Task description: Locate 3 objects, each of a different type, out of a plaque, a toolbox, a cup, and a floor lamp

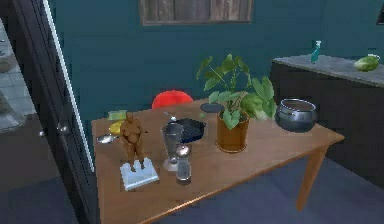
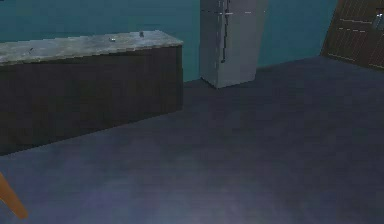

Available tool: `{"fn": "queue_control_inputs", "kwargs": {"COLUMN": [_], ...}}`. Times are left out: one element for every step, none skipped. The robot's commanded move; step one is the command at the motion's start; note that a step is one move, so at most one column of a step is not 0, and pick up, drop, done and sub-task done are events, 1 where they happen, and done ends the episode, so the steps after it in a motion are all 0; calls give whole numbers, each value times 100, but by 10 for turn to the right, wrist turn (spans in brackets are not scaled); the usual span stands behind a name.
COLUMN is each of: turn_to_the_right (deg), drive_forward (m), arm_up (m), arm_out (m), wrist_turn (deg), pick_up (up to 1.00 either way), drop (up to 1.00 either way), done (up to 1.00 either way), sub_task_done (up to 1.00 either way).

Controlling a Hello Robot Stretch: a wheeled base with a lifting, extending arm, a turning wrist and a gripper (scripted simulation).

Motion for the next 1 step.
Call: {"fn": "queue_control_inputs", "kwargs": {"turn_to_the_right": [0], "drive_forward": [0], "arm_up": [0], "arm_out": [0], "wrist_turn": [0], "pick_up": [0], "drop": [0], "done": [100], "sub_task_done": [0]}}
